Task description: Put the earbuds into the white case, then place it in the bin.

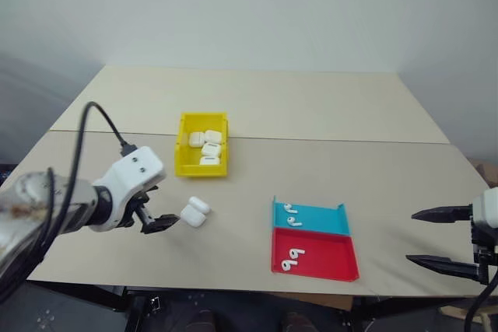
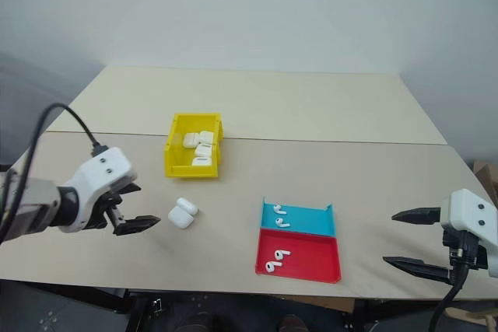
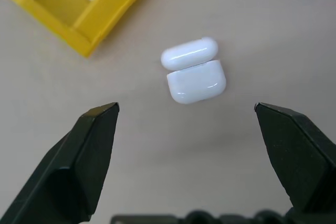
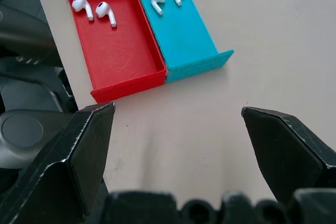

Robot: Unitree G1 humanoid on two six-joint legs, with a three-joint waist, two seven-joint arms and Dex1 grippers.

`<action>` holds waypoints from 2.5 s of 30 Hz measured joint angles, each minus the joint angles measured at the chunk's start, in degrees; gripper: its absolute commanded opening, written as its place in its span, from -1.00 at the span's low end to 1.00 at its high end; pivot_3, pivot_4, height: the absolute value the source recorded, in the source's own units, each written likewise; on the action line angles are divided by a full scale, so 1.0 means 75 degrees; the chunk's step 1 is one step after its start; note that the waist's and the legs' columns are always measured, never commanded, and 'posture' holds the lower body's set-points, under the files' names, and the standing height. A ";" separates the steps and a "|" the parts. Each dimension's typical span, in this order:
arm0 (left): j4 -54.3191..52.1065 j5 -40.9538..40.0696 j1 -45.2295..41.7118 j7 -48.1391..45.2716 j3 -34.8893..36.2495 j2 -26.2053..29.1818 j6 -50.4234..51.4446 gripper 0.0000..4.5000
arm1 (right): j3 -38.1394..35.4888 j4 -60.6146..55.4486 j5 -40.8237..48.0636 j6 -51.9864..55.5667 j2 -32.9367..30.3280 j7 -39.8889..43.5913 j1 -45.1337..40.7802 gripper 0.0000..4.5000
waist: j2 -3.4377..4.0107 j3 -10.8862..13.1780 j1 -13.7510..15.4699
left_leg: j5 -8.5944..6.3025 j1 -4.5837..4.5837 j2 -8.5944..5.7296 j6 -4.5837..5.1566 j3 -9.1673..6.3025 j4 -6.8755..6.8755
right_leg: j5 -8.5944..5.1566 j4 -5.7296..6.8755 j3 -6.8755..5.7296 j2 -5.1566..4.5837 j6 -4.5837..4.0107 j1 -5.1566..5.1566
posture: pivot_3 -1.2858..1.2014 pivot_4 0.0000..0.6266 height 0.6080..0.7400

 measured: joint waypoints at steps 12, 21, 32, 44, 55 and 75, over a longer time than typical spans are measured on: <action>0.2985 -0.3108 -0.2860 0.2964 -0.3260 -0.0413 0.0330 1.00 | 0.0212 -0.0026 -0.0128 0.0025 0.0065 -0.0241 -0.0062 0.99 | -0.0006 0.0004 0.0016 | 0.0000 -0.0011 -0.0006 0.0000 -0.0002 -0.0004 | -0.0001 -0.0004 -0.0001 -0.0004 0.0000 -0.0006 | 0.03 -0.52 1.00; 0.4449 -0.4402 -0.3589 0.5055 -0.4310 -0.1105 0.0329 1.00 | 0.0271 0.0007 -0.0182 -0.0031 0.0245 -0.0251 0.0061 0.99 | -0.0007 0.0004 -0.0007 | 0.0003 -0.0011 -0.0007 -0.0006 -0.0004 -0.0004 | -0.0001 -0.0002 0.0000 -0.0004 0.0000 -0.0007 | 0.03 -0.52 1.00; 0.4988 -0.4942 -0.3752 0.6309 -0.4834 -0.1592 0.0330 1.00 | 0.0263 -0.0109 -0.0299 -0.0195 0.0555 -0.0312 0.0380 0.99 | -0.0006 0.0004 -0.0019 | 0.0016 -0.0010 -0.0012 -0.0028 -0.0007 -0.0004 | 0.0000 0.0000 -0.0001 -0.0007 0.0000 -0.0005 | 0.03 -0.52 1.00; 0.5335 -0.5168 -0.3682 0.6987 -0.4954 -0.1986 0.0330 1.00 | 0.0263 -0.0094 -0.0456 -0.0500 0.0665 -0.0382 0.0458 0.99 | -0.0006 0.0004 -0.0015 | 0.0019 -0.0011 -0.0013 -0.0034 -0.0008 -0.0004 | 0.0000 0.0000 -0.0002 -0.0008 0.0000 -0.0005 | 0.03 -0.52 1.00; 0.5505 -0.5138 -0.3655 0.7151 -0.4999 -0.2207 0.0331 1.00 | 0.0264 -0.0041 -0.0594 -0.0716 0.0753 -0.0480 0.0579 0.99 | -0.0006 0.0004 -0.0014 | 0.0020 -0.0010 -0.0015 -0.0036 -0.0009 -0.0004 | 0.0000 0.0000 -0.0002 -0.0009 0.0000 -0.0004 | 0.03 -0.52 1.00; 0.4644 -0.4526 -0.3532 0.6584 -0.4519 -0.1744 0.0330 0.24 | 0.0307 0.0063 -0.0733 -0.0899 0.0793 -0.0584 0.0528 1.00 | -0.0006 0.0004 -0.0035 | 0.0023 -0.0012 -0.0014 -0.0041 -0.0009 -0.0005 | 0.0000 -0.0002 -0.0002 -0.0009 0.0000 -0.0007 | 0.03 -0.52 1.00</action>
